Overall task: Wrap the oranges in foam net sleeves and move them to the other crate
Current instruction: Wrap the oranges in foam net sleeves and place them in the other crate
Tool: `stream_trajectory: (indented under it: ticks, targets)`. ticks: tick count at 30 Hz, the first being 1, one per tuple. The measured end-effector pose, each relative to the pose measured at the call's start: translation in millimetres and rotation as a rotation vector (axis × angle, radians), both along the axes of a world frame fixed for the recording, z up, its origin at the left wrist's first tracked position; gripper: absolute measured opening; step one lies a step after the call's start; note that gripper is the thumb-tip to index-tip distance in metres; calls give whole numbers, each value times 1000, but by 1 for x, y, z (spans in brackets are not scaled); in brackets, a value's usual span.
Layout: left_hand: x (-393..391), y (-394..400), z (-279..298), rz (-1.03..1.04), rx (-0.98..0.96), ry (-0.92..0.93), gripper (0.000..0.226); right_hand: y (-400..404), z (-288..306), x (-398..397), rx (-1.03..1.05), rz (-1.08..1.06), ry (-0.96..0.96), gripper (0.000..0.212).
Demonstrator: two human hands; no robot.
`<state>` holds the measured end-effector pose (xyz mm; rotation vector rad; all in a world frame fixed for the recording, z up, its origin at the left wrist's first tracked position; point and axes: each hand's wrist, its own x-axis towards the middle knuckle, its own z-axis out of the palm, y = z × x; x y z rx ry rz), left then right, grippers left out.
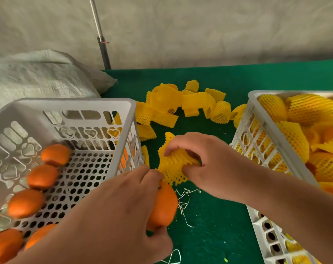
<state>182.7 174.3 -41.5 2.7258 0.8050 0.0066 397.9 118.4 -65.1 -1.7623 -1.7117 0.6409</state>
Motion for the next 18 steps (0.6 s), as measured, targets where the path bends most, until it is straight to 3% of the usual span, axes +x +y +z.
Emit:
stream_trajectory:
  ticks: [3,7,11,15,18]
  targets:
    - [1,-3,-1,20,66,-55,74,-1,0,6,60,-82,-118,71]
    - [4,2,13,145,-45,-101,77,-4,5,4,109,-36,-334,74]
    - [-1,10,20,289,-310,-307,78,-4,12,4,159,-44,-441,56]
    - [-2,18,22,329,-511,-461,77,-3,16,2,188,-19,-365,25]
    - [-2,22,23,330,-576,-481,70,-3,17,-3,199,11,-318,17]
